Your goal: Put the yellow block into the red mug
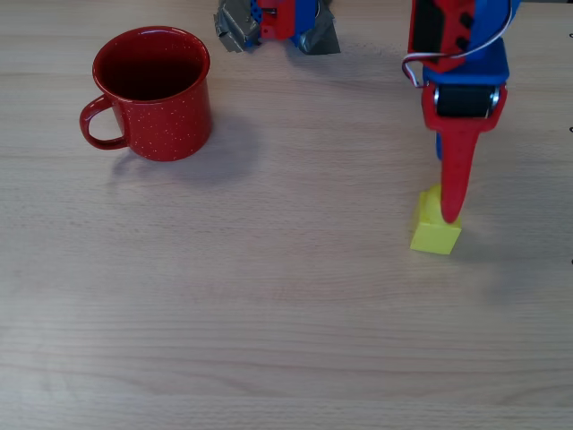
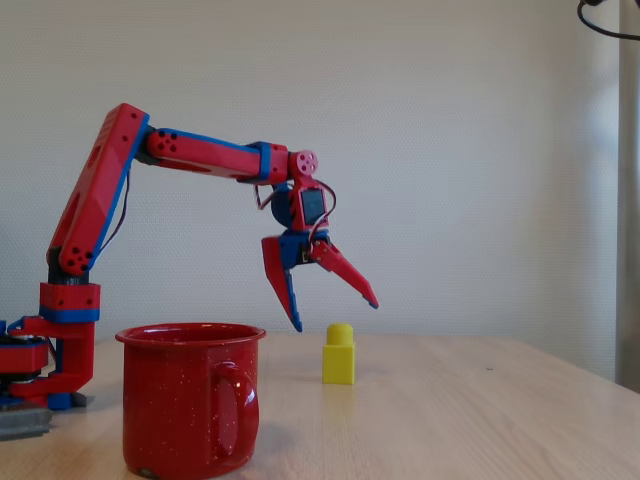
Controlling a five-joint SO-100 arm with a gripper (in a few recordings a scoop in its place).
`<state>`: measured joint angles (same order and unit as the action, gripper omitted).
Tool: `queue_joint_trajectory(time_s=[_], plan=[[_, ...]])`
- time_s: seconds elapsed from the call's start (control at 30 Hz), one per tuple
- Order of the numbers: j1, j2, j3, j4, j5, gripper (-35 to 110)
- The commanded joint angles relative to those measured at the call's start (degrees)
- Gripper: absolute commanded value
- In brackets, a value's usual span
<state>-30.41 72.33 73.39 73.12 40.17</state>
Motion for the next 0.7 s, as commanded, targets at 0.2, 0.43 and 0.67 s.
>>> queue_joint_trajectory(time_s=[0.2,0.43,0.67], plan=[[0.0,-0.62,-1.76,-2.99,1.05,45],[0.35,-3.16,-2.99,-4.39,0.35,43],[0.53,-4.75,-3.52,-5.8,-0.44,41]])
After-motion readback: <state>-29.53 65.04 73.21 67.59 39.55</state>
